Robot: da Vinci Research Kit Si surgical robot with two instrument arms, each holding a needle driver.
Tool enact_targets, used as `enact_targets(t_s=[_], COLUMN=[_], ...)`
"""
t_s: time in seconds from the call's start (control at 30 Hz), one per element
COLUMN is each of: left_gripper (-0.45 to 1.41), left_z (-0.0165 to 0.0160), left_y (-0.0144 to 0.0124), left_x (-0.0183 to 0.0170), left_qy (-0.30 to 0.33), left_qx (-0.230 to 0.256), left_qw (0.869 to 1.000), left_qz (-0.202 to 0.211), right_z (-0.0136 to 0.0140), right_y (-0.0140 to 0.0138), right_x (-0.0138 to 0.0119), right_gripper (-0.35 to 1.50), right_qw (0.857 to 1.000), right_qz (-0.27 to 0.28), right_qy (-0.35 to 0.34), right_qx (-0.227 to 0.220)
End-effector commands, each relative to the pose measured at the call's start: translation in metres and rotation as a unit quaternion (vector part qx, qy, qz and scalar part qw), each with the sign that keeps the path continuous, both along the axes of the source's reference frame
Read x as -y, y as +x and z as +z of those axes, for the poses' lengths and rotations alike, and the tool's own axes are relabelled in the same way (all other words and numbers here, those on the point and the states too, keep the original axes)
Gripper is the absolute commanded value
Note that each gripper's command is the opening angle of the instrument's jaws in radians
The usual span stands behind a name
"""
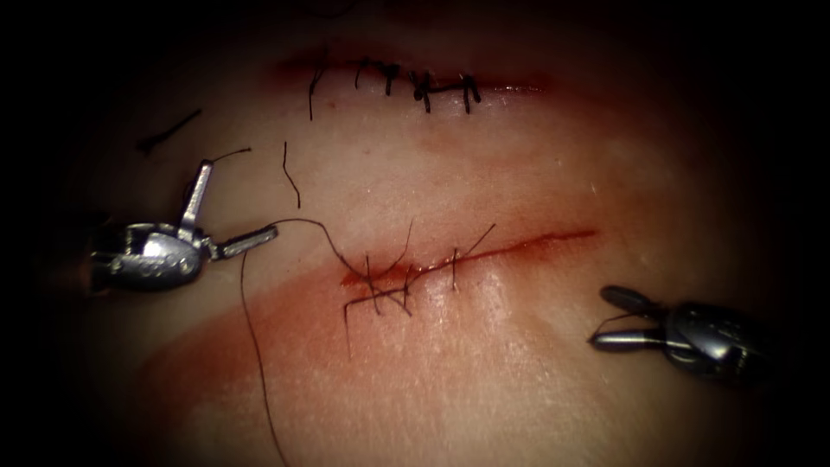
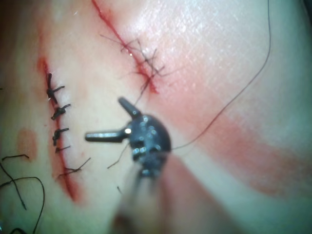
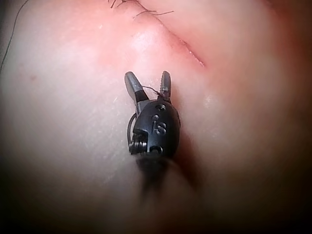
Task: Wound Closure
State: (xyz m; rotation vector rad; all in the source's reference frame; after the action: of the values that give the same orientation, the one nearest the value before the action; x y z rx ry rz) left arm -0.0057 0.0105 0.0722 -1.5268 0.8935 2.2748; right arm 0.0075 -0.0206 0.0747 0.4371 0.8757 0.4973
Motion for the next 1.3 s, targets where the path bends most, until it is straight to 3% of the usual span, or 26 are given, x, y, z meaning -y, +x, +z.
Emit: enact_targets(t_s=[0.03, 0.07, 0.1, 0.2, 0.37, 0.43, 0.57, 0.67, 0.73, 0.77, 0.87, 0.93, 1.0, 1.03, 1.1, 1.17, 1.3], left_gripper=[1.03, 1.03, 1.03, 1.03, 1.03, 1.03, 1.03, 1.03, 1.03, 1.01, 1.01, 1.01, 1.01, 1.01, 1.01, 1.01, 1.01], left_z=[0.0007, 0.0007, 0.0006, 0.0006, 0.0007, 0.0007, 0.0007, 0.0007, 0.0007, 0.0007, 0.0007, 0.0007, 0.0007, 0.0007, 0.0007, 0.0007, 0.0007], left_y=[-0.0004, -0.0003, -0.0002, 0.0, 0.0, -0.0001, -0.0002, -0.0003, -0.0003, -0.0003, -0.0002, -0.0001, 0.0001, 0.0001, 0.0002, 0.0002, 0.0002], left_x=[0.0002, 0.0002, 0.0002, 0.0002, 0.0002, 0.0001, 0.0001, 0.0001, 0.0001, 0.0002, 0.0002, 0.0003, 0.0004, 0.0004, 0.0004, 0.0004, 0.0005], left_qy=[0.0, 0.0, 0.0, 0.001, 0.005, 0.005, 0.006, 0.006, 0.006, 0.006, 0.006, 0.006, 0.005, 0.005, 0.005, 0.005, 0.006], left_qx=[0.001, 0.001, 0.001, 0.001, 0.005, 0.005, 0.004, 0.004, 0.004, 0.004, 0.004, 0.004, 0.004, 0.004, 0.005, 0.005, 0.004], left_qw=[1.0, 1.0, 1.0, 1.0, 1.0, 1.0, 1.0, 1.0, 1.0, 1.0, 1.0, 1.0, 1.0, 1.0, 1.0, 1.0, 1.0], left_qz=[0.001, 0.001, 0.001, 0.003, 0.002, 0.002, 0.002, 0.002, 0.002, 0.002, 0.002, 0.003, 0.004, 0.004, 0.004, 0.004, 0.005], right_z=[0.002, 0.0026, 0.0032, 0.0027, -0.0004, -0.0014, -0.0053, -0.008, -0.0093, -0.0097, -0.0105, -0.0103, -0.0092, -0.0087, -0.0075, -0.0065, -0.005], right_y=[-0.0002, -0.0008, -0.0024, -0.0059, -0.0121, -0.0134, -0.0157, -0.0148, -0.0135, -0.0128, -0.0099, -0.008, -0.0055, -0.0049, -0.0037, -0.0028, -0.0011], right_x=[0.0021, 0.0024, 0.0027, 0.0016, -0.0022, -0.0028, -0.0043, -0.0059, -0.0071, -0.0076, -0.0086, -0.0082, -0.0068, -0.0063, -0.0051, -0.0042, -0.0023], right_gripper=[1.43, 1.43, 1.43, 1.45, 1.46, 1.46, 1.48, 1.48, 1.48, 1.48, 1.46, 1.38, 1.26, 1.26, 1.28, 1.3, 1.3], right_qw=[0.999, 0.998, 0.991, 0.977, 0.946, 0.937, 0.902, 0.878, 0.852, 0.837, 0.771, 0.734, 0.711, 0.704, 0.677, 0.672, 0.684], right_qz=[-0.017, -0.028, -0.061, -0.079, -0.087, -0.099, -0.12, -0.147, -0.175, -0.19, -0.269, -0.322, -0.345, -0.347, -0.37, -0.376, -0.357], right_qy=[0.004, 0.003, -0.009, -0.038, -0.109, -0.113, -0.132, -0.166, -0.215, -0.236, -0.316, -0.35, -0.366, -0.377, -0.408, -0.423, -0.435], right_qx=[0.03, 0.054, 0.116, 0.196, 0.291, 0.317, 0.392, 0.424, 0.445, 0.457, 0.483, 0.484, 0.492, 0.492, 0.488, 0.479, 0.464])
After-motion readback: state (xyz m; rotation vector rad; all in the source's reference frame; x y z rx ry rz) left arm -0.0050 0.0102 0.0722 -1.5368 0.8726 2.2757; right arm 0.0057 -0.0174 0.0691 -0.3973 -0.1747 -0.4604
